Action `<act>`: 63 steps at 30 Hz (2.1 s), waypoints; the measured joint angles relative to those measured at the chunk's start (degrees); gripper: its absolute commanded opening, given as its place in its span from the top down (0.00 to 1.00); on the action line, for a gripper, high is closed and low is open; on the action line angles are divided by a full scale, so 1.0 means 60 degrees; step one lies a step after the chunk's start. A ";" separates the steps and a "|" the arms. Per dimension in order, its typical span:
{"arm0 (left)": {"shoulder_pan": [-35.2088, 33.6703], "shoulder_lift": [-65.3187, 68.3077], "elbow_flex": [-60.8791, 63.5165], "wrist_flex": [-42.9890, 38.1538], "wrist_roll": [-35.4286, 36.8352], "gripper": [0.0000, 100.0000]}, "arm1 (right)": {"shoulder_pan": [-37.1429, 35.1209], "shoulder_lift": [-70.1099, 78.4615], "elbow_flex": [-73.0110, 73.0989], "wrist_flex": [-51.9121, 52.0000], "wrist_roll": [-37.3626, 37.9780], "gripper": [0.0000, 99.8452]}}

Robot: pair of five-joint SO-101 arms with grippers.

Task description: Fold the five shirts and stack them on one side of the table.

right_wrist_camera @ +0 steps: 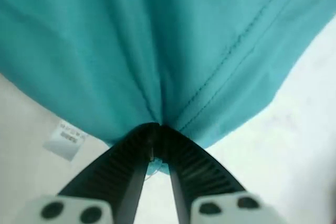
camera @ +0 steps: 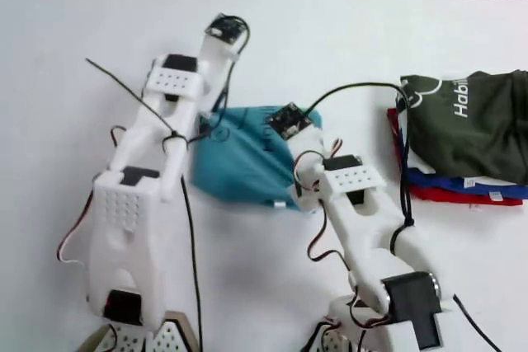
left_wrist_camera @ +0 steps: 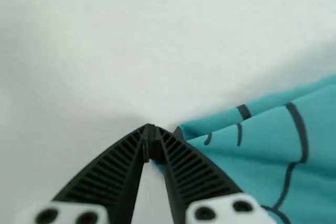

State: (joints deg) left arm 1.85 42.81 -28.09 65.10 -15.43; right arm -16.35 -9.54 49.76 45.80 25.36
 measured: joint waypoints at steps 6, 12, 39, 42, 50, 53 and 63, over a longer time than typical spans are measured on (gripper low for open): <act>-0.0073 0.0293 -0.1114 0.0952 0.0000 0.97 | 0.0000 -0.0381 0.0029 0.0059 0.0000 0.98; -0.0073 0.0293 -0.3077 0.2505 0.0015 0.97 | 0.0000 -0.2271 -0.0117 0.1348 0.0000 0.98; -0.1861 0.0264 -0.6652 0.6051 0.0630 0.97 | 0.0308 0.3399 -0.7267 0.4586 -0.3092 0.71; -0.1861 -0.0161 -0.6227 0.6051 0.0630 0.97 | 0.0103 0.4410 -0.8044 0.4777 -0.3238 0.71; -0.1861 -0.2901 -0.3590 0.6051 0.0630 0.97 | 0.0132 0.5480 -0.8659 0.4806 -0.3692 0.71; -0.1875 -0.4176 -0.2125 0.5685 0.0630 0.97 | 0.0132 0.5568 -0.8674 0.4806 -0.3692 0.71; -0.1875 -0.9773 0.6110 0.1788 0.0615 0.97 | 0.0117 0.6271 -0.8806 0.4571 -0.3692 0.71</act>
State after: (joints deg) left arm -9.41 -15.82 8.57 75.82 -11.74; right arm -15.65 28.09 -3.08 73.23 3.21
